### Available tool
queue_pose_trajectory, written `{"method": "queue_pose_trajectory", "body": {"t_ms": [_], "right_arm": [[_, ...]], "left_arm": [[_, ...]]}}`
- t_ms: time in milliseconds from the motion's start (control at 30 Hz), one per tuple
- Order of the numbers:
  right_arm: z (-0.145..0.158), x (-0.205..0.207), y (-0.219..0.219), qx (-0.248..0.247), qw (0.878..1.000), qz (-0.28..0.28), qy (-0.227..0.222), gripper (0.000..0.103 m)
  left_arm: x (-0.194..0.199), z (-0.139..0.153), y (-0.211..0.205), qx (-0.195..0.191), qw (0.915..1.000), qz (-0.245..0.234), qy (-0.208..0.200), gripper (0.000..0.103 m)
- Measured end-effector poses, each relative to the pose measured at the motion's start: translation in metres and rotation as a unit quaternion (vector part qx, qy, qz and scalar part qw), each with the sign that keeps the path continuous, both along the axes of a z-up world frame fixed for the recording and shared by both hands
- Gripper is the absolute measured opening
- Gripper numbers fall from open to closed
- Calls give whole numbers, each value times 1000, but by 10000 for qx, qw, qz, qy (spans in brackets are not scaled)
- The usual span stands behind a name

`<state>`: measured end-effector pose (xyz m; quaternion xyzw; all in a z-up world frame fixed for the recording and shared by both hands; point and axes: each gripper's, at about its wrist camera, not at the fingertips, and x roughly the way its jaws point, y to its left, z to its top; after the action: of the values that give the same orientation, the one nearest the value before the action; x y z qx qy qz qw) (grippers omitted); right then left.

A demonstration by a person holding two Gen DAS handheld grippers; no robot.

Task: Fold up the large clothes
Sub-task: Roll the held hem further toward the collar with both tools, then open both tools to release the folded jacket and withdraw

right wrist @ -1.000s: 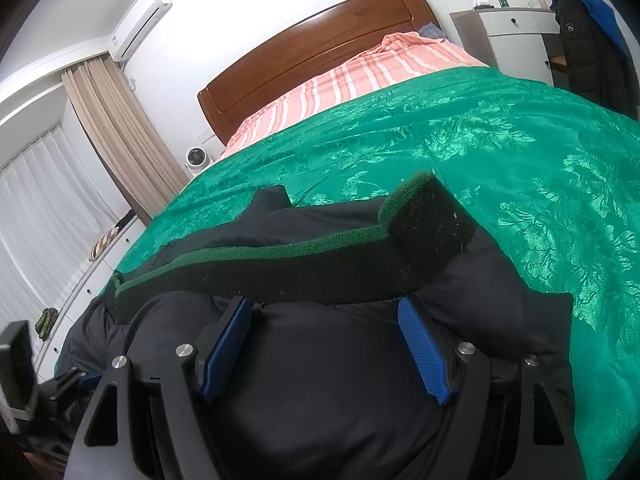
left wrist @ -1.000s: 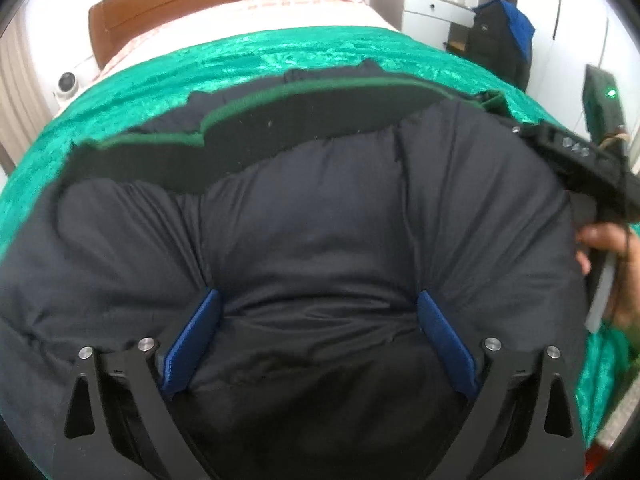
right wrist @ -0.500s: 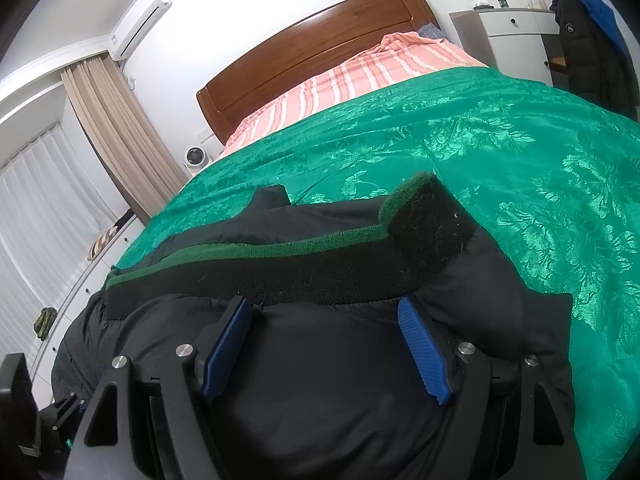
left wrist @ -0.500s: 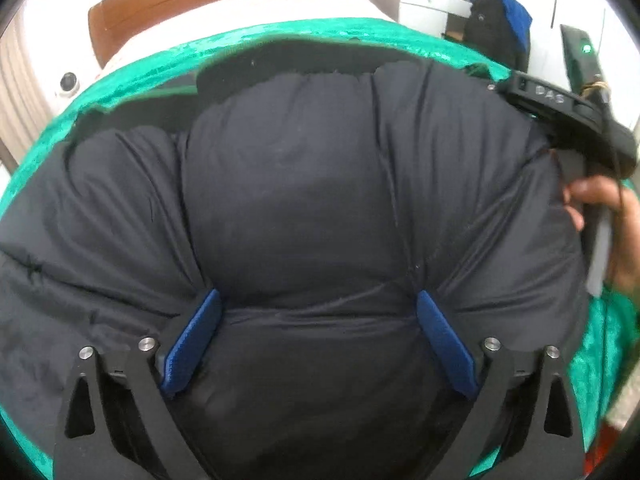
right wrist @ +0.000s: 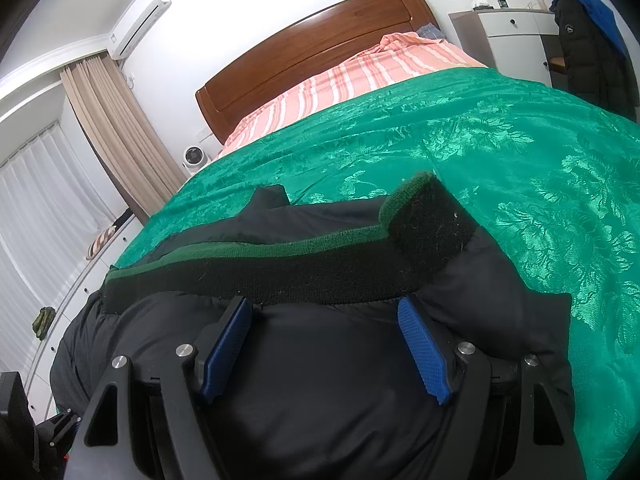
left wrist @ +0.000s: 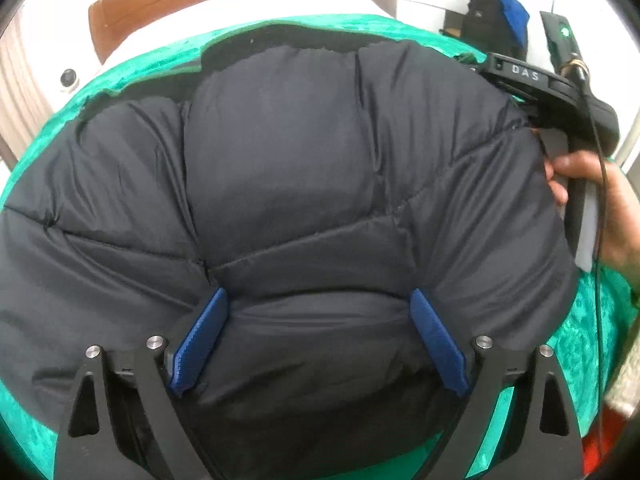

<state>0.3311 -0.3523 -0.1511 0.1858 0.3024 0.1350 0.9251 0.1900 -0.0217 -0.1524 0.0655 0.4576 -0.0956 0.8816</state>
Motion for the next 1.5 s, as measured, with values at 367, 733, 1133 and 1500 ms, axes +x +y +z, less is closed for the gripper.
{"method": "queue_pose_trajectory", "body": {"t_ms": [367,733,1133,1500], "right_arm": [[-1,0,-1,25,10000,-2,-22,76],[-1,-1,-1,41,10000,-4,-26,76],[19,-23,-6,54,9999,-101,105,75],[-14,-197,-99,1623,9818,-978,81,90]], "left_arm": [[-20,-6,-5,104,9997,-203,-71,92],[-42,-7,-10,485,9984,-291,-25,89],[-82,27,-5,63,9976,-670,185,94],[-75,72,49,-724,9963,-223,-396,95]]}}
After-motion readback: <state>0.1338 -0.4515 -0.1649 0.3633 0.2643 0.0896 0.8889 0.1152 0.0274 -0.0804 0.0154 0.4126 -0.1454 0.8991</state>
